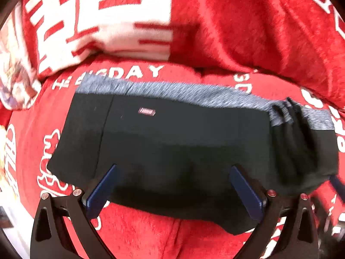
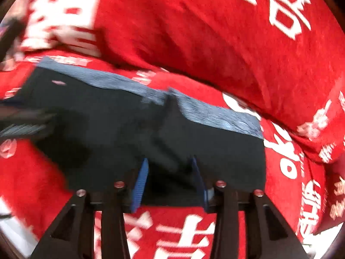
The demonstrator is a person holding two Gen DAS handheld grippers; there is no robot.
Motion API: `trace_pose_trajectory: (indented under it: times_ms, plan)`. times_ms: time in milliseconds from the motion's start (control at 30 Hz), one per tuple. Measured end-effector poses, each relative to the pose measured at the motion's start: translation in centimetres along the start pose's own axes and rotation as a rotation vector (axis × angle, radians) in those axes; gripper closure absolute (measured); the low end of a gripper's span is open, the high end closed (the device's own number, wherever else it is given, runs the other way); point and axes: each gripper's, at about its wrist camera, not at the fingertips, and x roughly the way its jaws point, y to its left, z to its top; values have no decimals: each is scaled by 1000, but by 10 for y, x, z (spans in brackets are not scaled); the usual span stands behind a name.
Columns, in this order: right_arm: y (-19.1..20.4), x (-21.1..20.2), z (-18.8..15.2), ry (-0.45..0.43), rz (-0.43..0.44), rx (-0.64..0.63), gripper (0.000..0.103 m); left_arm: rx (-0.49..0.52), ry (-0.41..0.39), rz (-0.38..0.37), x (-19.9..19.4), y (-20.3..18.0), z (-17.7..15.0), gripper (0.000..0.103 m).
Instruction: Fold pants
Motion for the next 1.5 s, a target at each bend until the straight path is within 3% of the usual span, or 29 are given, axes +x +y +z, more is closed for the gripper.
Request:
trace_pose_trajectory:
  times_ms: [67, 133, 333, 400, 467, 533, 567, 600, 700, 733, 767, 833, 967, 1100, 1167, 1200, 1233, 1400, 1500]
  plan:
    - [-4, -22, -9, -33, 131, -12, 52, 29, -7, -38, -7, -11, 6, 0]
    - [-30, -29, -19, -25, 267, 89, 52, 55, -9, -87, -12, -24, 12, 0]
    - [-165, 35, -75, 112, 581, 867, 52, 142, 29, -255, -15, -88, 17, 0]
    - [-188, 52, -91, 107, 648, 998, 52, 163, 39, -282, -11, -110, 17, 1]
    - [-203, 66, -103, 111, 684, 1083, 52, 179, 58, -295, -5, -129, 16, 19]
    - [-213, 76, -113, 118, 716, 1152, 52, 186, 115, -332, 7, -142, 16, 26]
    - [-215, 79, -116, 112, 734, 1176, 52, 189, 143, -341, 16, -148, 14, 39]
    - [-215, 81, -119, 106, 743, 1184, 52, 195, 160, -337, 24, -150, 13, 44]
    - [-218, 89, -119, 100, 766, 1194, 53, 196, 188, -317, 38, -154, 8, 48]
    - [-218, 94, -120, 111, 777, 1204, 68, 185, 189, -320, 37, -152, 7, 50]
    - [-217, 98, -120, 120, 782, 1209, 98, 173, 186, -323, 35, -150, 7, 54]
    - [-217, 102, -117, 147, 773, 1207, 98, 170, 177, -319, 23, -145, 7, 58]
    - [-215, 78, -105, 116, 804, 1119, 99, 184, 130, -288, 2, -135, -3, 58]
    - [-199, 83, -111, 185, 781, 1076, 99, 192, 142, -220, 18, -134, -19, 57]
    - [-193, 97, -114, 216, 737, 1054, 99, 163, 143, -210, 23, -132, -20, 49]
    - [-193, 103, -117, 222, 737, 1060, 99, 154, 135, -190, 21, -129, -19, 35]
    - [-195, 106, -117, 218, 749, 1076, 98, 147, 123, -175, 19, -128, -17, 29]
    - [-201, 80, -97, 262, 745, 900, 84, 161, 51, -145, -6, -119, 2, 29]
    - [-210, 54, -88, 199, 768, 817, 84, 188, -18, -151, -23, -125, 20, 29]
